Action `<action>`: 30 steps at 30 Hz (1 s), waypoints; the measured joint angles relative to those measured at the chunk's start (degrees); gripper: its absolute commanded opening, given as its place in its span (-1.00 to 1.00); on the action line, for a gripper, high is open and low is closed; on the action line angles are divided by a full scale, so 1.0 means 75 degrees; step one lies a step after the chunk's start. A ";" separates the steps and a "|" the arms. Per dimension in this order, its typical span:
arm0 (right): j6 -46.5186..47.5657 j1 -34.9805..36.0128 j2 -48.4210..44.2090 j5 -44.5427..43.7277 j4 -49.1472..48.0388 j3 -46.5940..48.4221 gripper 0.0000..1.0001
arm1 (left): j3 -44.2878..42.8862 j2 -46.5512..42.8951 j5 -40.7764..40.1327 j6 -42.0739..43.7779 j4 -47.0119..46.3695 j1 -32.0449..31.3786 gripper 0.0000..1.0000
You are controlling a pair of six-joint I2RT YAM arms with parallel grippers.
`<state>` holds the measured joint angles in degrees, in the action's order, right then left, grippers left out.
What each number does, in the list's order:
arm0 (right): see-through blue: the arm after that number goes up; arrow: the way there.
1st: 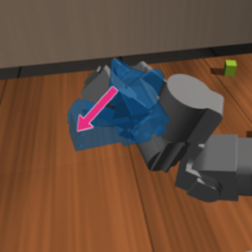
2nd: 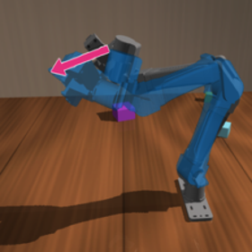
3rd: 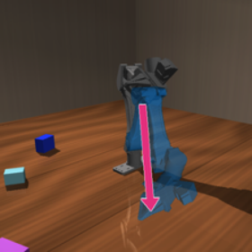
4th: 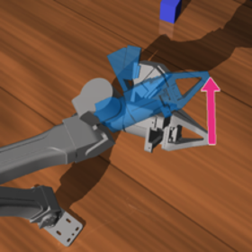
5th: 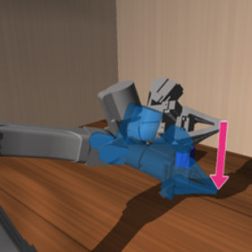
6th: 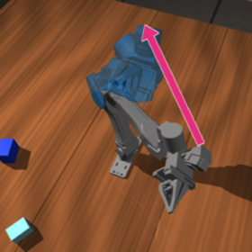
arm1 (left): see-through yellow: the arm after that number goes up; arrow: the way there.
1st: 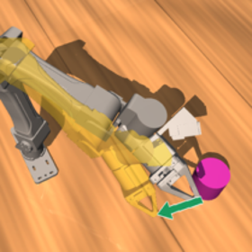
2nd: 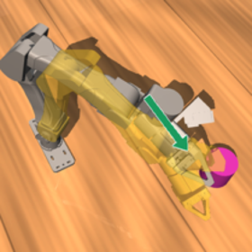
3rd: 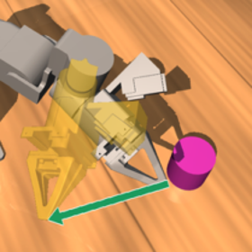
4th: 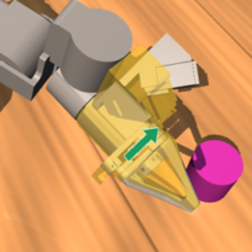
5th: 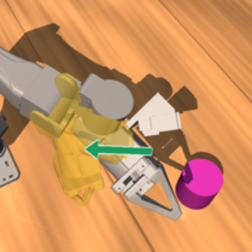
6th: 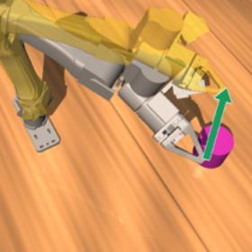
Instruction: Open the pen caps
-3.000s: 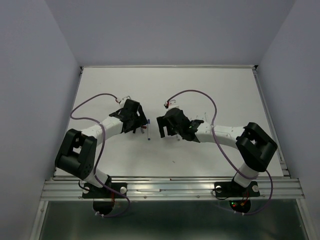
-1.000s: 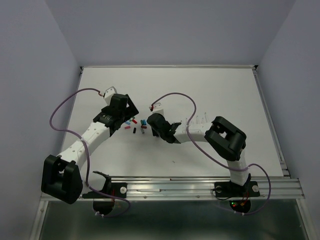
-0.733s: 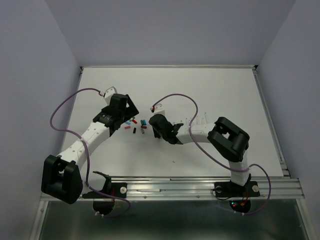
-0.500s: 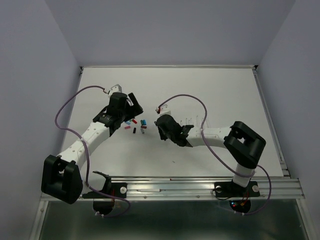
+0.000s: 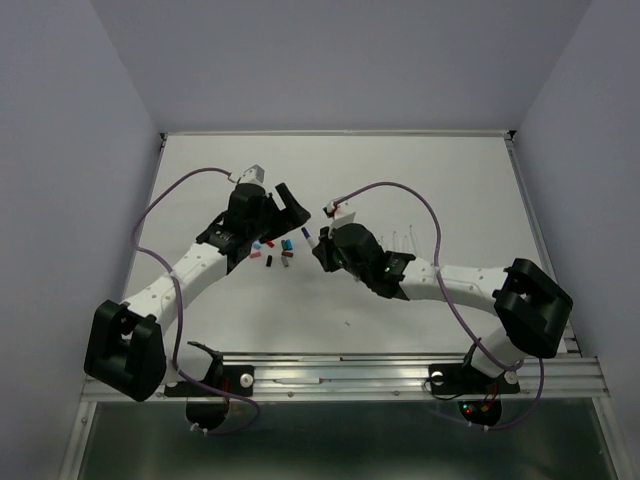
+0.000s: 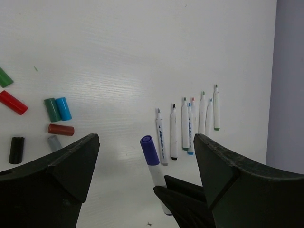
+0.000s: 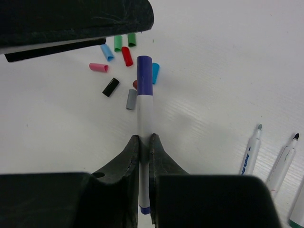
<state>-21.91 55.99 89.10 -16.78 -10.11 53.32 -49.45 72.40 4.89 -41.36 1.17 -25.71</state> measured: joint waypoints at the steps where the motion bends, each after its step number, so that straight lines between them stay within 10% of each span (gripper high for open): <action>1: -0.0023 0.0000 0.0000 -0.0023 -0.0090 -0.0029 -0.99 | 0.0000 0.0047 0.0035 -0.0035 -0.0035 -0.0032 0.74; 17: -0.0163 0.0000 -0.0128 -0.0224 -0.1134 -0.0236 -0.99 | 0.0032 0.0262 0.0294 -0.0589 -0.0653 -0.0268 0.22; 24: -0.0102 0.0000 -0.0181 -0.0187 -0.1279 -0.0239 -0.99 | 0.0032 0.0356 0.0297 -0.0659 -0.0697 -0.0274 -0.20; 30: -0.0061 0.0000 -0.0181 -0.0131 -0.1352 -0.0262 -0.99 | 0.0032 0.0353 0.0315 -0.0764 -0.0746 -0.0277 -1.00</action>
<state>-22.37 55.99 87.74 -17.76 -20.25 51.35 -49.21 75.05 7.25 -47.09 -4.43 -27.79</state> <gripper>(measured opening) 0.115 0.168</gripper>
